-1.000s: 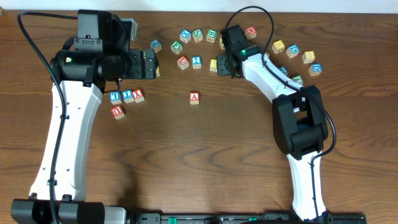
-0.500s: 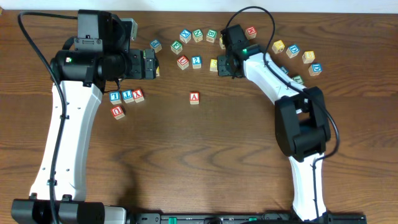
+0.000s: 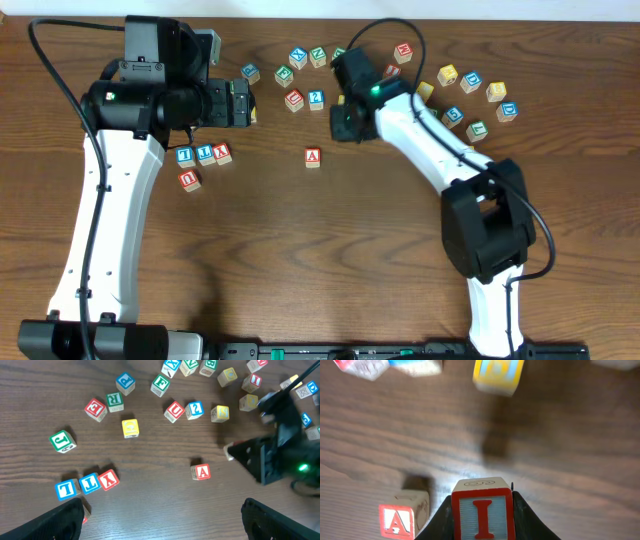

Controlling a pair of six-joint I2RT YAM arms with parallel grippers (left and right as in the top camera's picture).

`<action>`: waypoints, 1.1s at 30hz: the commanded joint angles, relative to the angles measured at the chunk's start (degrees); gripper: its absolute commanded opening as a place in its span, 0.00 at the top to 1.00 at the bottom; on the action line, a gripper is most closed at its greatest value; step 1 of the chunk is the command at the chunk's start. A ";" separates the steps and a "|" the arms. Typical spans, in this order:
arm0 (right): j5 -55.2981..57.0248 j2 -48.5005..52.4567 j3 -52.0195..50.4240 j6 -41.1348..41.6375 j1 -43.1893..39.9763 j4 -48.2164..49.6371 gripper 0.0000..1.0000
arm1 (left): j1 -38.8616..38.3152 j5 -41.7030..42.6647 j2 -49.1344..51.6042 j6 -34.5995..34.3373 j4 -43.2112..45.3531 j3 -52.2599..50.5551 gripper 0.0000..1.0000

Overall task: Spell out AI2
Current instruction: 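Carry the I block and place it right of the A block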

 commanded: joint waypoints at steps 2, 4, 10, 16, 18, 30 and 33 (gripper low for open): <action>3.80 0.59 -4.02 4.33 2.21 1.79 0.89 | 0.24 0.04 0.70 -0.04 -0.15 1.27 0.01; 3.78 0.59 -5.14 4.31 2.80 2.67 0.88 | 0.24 0.04 0.70 -0.04 -0.15 1.27 0.01; 4.00 0.59 -5.95 4.28 3.37 3.69 0.85 | 0.24 0.04 0.70 -0.04 -0.15 1.27 0.01; 3.93 0.59 -5.95 4.31 3.39 3.67 0.85 | 0.24 0.04 0.70 -0.04 -0.15 1.27 0.01; 3.74 0.59 -5.95 4.31 3.54 3.65 0.84 | 0.24 0.04 0.70 -0.04 -0.15 1.27 0.01; 4.46 0.59 -5.95 4.28 4.81 4.07 0.80 | 0.24 0.04 0.70 -0.04 -0.15 1.27 0.01; 4.46 0.61 -5.95 4.28 4.83 4.07 0.79 | 0.24 0.04 0.70 -0.04 -0.15 1.27 0.01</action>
